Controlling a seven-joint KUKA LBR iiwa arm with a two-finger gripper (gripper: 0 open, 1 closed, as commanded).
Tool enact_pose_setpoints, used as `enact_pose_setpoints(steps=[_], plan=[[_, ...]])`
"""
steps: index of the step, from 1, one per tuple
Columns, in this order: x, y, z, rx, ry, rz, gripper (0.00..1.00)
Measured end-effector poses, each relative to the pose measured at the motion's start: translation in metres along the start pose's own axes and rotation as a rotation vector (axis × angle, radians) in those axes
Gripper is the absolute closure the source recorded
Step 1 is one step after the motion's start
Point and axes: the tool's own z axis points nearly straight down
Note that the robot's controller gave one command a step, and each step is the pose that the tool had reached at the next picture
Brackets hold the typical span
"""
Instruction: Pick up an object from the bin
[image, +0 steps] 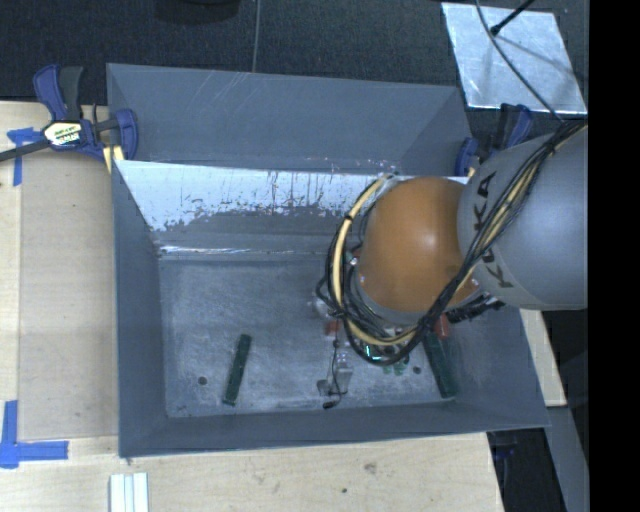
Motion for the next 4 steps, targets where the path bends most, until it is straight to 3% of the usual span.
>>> enact_pose_setpoints(steps=[1,2,3,4], plan=[[-0.046,0.085,0.051,-0.003,-0.001,-0.09,0.0],[0.001,0.108,0.074,0.0,-0.008,-0.581,0.0],[0.002,0.108,0.075,-0.001,-0.004,-0.577,1.0],[-0.009,0.093,-0.072,0.0,-0.008,-0.582,1.0]])
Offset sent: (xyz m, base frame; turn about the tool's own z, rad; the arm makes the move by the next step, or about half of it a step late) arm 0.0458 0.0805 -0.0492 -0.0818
